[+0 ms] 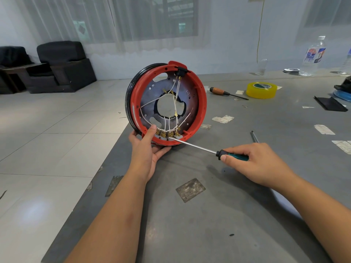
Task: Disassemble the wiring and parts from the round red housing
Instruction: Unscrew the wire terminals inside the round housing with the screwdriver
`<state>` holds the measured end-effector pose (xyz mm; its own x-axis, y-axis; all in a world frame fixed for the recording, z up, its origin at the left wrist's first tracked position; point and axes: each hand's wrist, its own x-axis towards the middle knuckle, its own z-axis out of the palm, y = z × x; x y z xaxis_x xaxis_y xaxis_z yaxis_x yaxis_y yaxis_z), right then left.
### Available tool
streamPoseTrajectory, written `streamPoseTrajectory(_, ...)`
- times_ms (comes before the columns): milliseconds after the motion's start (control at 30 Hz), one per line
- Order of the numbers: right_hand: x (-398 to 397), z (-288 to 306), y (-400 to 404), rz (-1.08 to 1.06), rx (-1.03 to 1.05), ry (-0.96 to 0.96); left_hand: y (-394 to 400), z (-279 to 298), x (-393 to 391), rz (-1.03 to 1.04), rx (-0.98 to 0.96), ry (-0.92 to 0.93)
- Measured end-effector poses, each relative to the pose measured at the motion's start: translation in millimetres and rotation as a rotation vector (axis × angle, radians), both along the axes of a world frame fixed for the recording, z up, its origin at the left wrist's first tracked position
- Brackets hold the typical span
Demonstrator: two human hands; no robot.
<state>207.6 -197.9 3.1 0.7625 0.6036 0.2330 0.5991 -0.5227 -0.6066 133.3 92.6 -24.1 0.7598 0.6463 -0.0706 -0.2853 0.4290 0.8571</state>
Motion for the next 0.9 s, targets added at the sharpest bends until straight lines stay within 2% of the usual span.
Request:
streamPoseTrajectory(333,2,-1,0,-0.004,-0.070,0.010,0,0,-2,-0.015,0.024,-0.021)
streamPoseTrajectory(900,2,9,2,0.002,-0.065,0.077,1,0,-2,-0.020,0.041,-0.025)
